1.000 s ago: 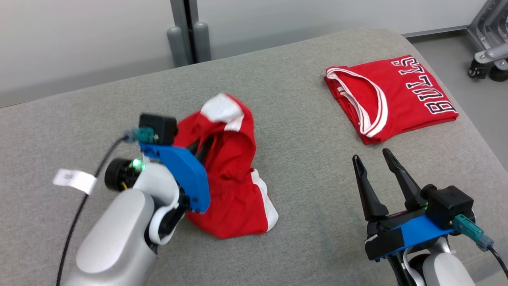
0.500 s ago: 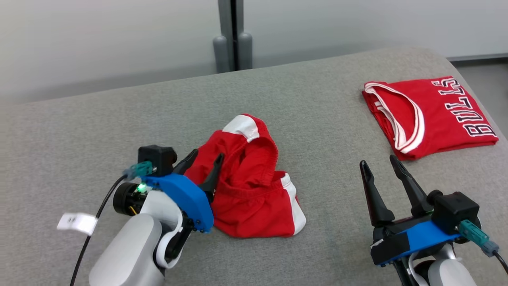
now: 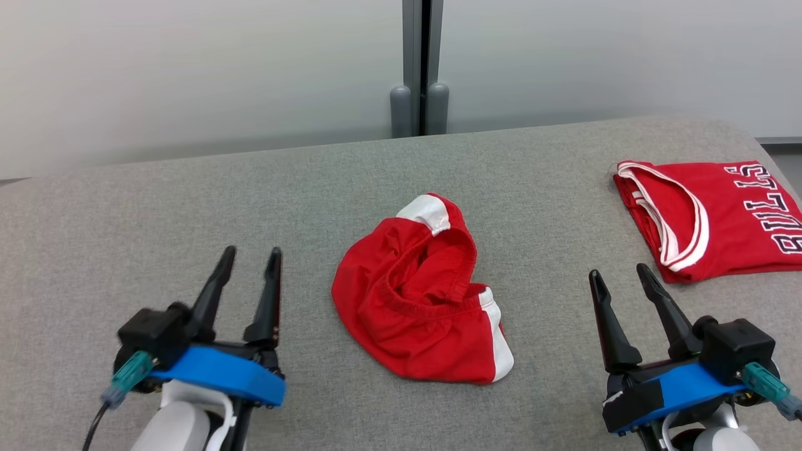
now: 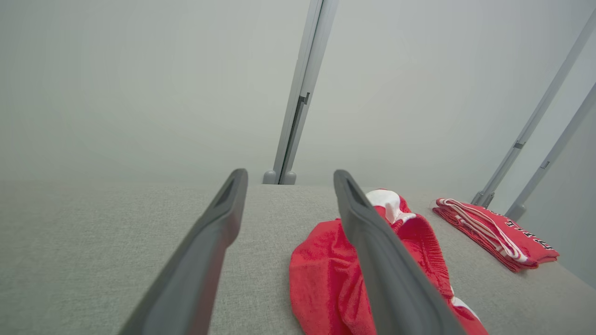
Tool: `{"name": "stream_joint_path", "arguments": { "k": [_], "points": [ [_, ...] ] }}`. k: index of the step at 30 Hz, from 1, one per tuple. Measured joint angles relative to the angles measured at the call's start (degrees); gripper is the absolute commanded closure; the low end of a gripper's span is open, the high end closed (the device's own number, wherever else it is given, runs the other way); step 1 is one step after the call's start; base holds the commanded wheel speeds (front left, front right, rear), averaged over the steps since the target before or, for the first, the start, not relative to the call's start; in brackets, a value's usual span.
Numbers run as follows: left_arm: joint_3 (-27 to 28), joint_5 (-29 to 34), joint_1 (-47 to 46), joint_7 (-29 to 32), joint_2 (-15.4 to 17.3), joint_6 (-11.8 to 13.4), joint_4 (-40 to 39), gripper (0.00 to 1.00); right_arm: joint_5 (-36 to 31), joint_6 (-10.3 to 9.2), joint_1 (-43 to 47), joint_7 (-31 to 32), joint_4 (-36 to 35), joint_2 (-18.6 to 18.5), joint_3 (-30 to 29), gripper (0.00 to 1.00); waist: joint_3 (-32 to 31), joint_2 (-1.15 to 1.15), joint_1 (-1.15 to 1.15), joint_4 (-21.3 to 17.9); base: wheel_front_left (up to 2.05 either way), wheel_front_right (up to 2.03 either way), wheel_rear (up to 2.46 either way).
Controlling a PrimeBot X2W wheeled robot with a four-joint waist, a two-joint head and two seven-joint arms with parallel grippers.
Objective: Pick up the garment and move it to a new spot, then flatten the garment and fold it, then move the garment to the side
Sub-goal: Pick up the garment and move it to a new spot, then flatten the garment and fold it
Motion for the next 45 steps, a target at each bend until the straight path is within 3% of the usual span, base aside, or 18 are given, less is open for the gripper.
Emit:
{"name": "stream_joint_path", "arguments": {
  "k": [4,5,12,25,45],
  "points": [
    [4.55,2.37,3.94,-1.03,0.36,1.12,-2.47,0.0,0.0,0.0,0.5,0.24,-0.01,0.0,-0.1,0.0,-0.91,0.0,0.0,0.41,0.0,0.0,0.0],
    [8.2,4.46,6.09,-1.14,-0.12,1.52,-5.22,0.0,0.03,0.0,0.8,0.3,0.01,0.0,-0.16,0.0,-1.25,0.0,0.0,0.45,0.0,0.0,0.0],
    [15.15,9.98,14.35,-1.14,-2.67,1.13,-6.82,0.0,0.27,0.0,1.88,0.47,0.32,0.0,-0.32,0.0,-2.44,0.0,0.0,0.62,0.0,0.0,0.0],
    [18.76,13.8,18.23,-1.14,-3.78,0.32,-4.15,0.0,0.43,0.0,4.55,0.97,1.15,0.0,-2.03,0.0,-3.63,0.0,0.0,1.85,0.0,0.0,0.0],
    [19.12,15.03,17.53,-1.14,-4.67,-0.9,-2.56,0.0,0.85,0.0,4.37,0.23,1.93,0.0,-1.53,0.0,-2.59,0.0,0.0,1.51,0.0,0.0,0.0]
  ]
}}
